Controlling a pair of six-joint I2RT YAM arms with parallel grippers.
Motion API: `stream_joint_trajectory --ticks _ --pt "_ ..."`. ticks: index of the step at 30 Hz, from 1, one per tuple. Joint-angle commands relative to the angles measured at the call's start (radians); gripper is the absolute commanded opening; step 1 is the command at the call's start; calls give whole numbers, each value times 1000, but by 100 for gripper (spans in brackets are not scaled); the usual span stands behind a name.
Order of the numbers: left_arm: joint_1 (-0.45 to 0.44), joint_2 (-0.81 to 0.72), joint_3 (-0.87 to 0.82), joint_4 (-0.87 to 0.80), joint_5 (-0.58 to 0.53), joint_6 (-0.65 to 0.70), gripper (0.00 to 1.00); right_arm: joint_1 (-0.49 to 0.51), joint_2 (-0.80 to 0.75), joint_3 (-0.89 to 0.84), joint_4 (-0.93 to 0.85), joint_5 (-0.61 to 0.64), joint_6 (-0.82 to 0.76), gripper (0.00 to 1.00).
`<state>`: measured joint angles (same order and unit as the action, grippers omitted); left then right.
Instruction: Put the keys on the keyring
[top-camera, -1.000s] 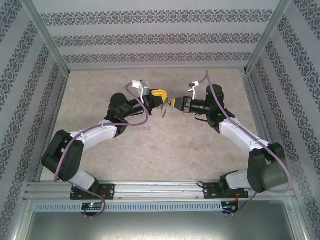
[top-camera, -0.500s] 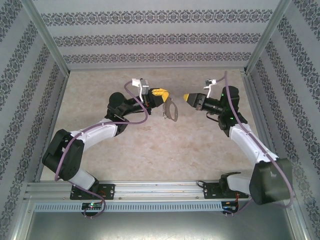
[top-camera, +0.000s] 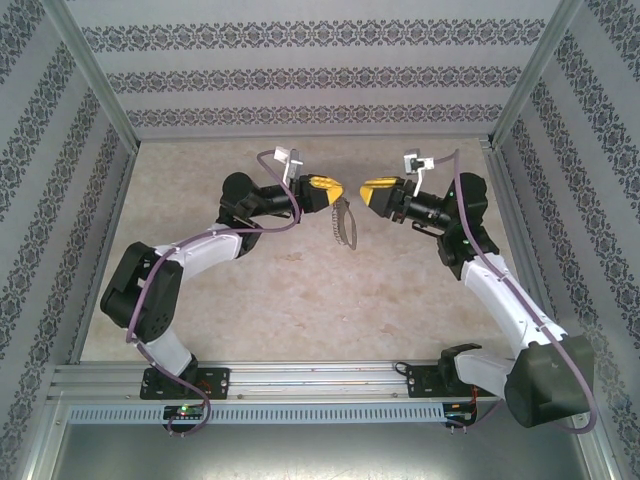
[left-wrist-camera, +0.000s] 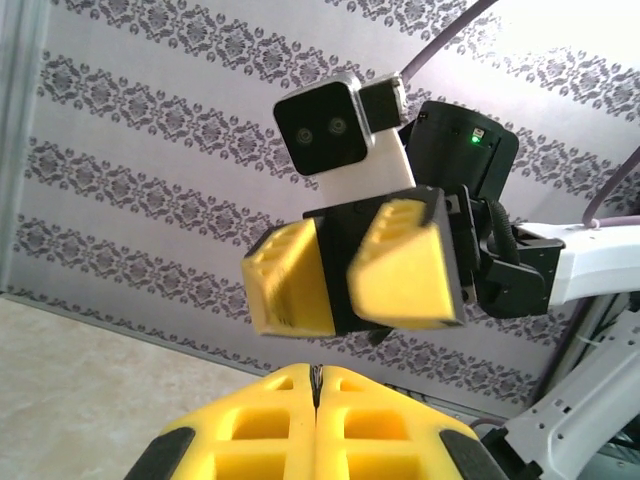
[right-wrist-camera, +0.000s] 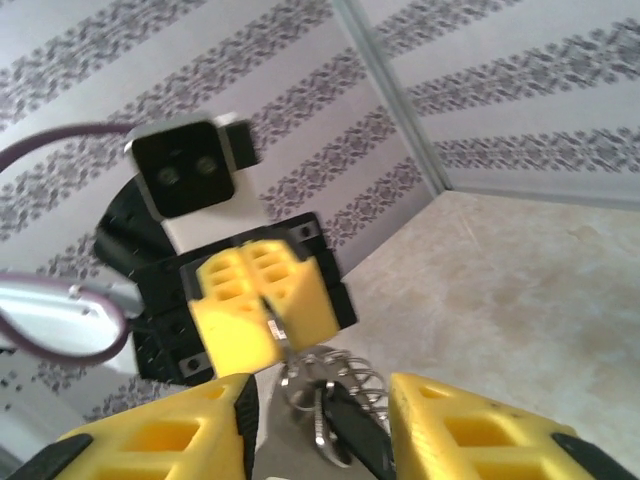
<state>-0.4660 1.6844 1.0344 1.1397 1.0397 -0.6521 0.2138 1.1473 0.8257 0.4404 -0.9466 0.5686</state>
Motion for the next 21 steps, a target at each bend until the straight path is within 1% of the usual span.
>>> stream_joint_trajectory --ticks 1,5,13,21 --pt "12 27 60 146 89 -124 0 30 -1 11 69 -63 -78 43" --pt "13 64 85 218 115 -211 0 37 21 19 81 -69 -82 43" --pt "13 73 95 224 127 -243 0 49 64 42 112 -63 -74 42" --pt "10 99 115 270 137 -300 0 67 103 62 149 -66 -61 41"
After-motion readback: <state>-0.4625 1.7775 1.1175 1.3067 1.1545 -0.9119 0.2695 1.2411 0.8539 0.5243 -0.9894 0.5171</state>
